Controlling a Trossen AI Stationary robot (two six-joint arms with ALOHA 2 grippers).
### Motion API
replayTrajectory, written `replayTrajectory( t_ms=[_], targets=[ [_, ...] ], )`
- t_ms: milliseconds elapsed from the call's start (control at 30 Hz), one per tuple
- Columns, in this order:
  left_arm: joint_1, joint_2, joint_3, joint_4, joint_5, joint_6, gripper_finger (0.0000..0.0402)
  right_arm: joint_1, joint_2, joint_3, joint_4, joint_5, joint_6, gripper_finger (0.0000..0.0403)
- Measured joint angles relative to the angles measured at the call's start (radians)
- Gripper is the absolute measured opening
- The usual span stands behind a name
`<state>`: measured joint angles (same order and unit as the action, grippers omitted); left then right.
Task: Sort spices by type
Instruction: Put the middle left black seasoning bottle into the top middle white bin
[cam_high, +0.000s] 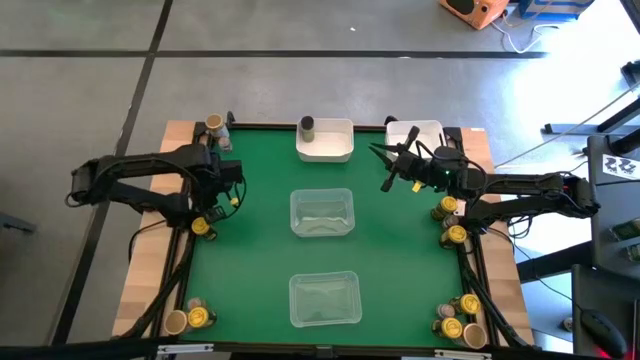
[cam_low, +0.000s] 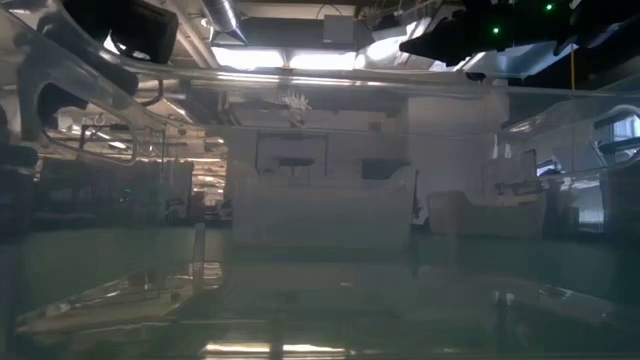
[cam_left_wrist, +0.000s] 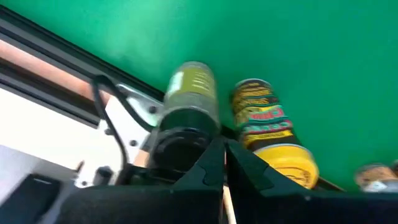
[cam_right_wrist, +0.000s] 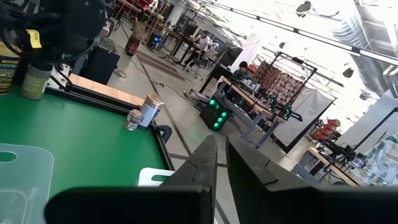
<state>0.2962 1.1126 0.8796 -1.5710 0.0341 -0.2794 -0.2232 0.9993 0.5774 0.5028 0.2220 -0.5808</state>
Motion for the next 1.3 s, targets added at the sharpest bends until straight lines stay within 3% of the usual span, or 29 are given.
replayTrajectory(
  t_ms=[600,867,1300],
  targets=[
    [0.114,-0.077,-0.004,-0.001,-0.064,0.131,0.0001,0.000,0.000,0.000,-0.007,-0.001,0.000,0.0037],
    [0.111,-0.128,-0.090,-0.002,-0.034,0.130,0.0001,0.000,0.000,0.000,-0.007,0.002,0.000,0.0037],
    [0.111,-0.130,-0.078,0.000,-0.035,0.126,0.0001,0.000,0.000,0.000,0.001,0.002,0.000,0.0037]
  ],
)
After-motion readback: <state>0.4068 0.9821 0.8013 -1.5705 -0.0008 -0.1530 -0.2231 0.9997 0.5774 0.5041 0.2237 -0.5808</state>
